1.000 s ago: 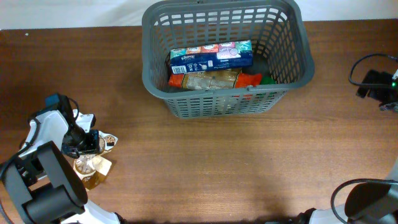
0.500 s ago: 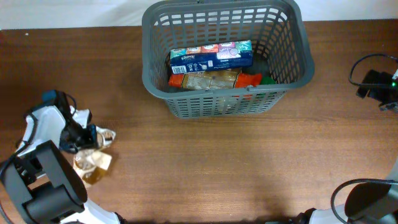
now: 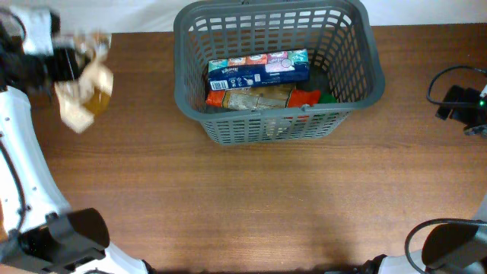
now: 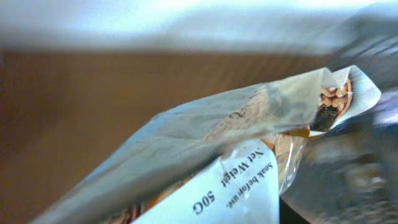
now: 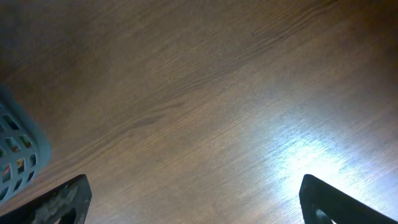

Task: Pack container
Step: 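Lift the foil bag with the left gripper and carry it into the basket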

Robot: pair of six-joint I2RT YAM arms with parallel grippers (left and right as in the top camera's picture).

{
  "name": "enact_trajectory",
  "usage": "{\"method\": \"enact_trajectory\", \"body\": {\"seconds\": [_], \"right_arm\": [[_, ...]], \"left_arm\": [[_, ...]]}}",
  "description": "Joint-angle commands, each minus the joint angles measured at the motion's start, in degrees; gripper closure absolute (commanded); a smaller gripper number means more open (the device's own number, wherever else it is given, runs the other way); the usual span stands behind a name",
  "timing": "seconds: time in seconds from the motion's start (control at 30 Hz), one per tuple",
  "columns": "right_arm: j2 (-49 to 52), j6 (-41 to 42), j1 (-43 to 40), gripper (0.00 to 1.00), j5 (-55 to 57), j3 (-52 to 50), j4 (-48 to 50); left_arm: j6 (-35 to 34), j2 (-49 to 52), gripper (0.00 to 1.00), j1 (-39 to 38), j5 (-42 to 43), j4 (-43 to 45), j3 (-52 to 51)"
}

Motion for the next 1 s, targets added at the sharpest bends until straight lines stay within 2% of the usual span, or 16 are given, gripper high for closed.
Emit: {"method": "enact_trajectory", "body": {"seconds": [0.0,0.1,0.27,0.47,0.67,0.9,0.97], "right_arm": [[0.1,0.5,-0.3,0.01,-0.1,-0.3,0.2],[0.1,0.5,-0.3,0.01,-0.1,-0.3,0.2],[0.1,0.5,-0.3,0.01,-0.1,-0.3,0.2],[0.1,0.5,-0.3,0.01,-0.1,-0.3,0.2],[0.1,0.5,-0.3,0.01,-0.1,-0.3,0.2],[0.1,0.5,-0.3,0.01,-0.1,-0.3,0.2],[0.1,0.5,-0.3,0.01,-0.1,-0.3,0.2]], "left_arm": [[-0.9,0.1,0.98,-7.0,8.2,2.5,11.7],[-0.9,0.1,0.98,-14.9,8.2,8.4,17.9],[-0.9,0.5,0.98,-27.6,3.4,17.7,19.1],[-0.1,5.1,0.98,-39.0,-0.5,19.5,19.1],[0.0,13.8,0.98,-44.6,-0.5,19.5,19.1],[-0.1,22.9,0.98,-46.4,-0.5,18.4,19.1],[-0.1,24.2,0.82,-46.4,-0.4,17.4,19.1]]}}
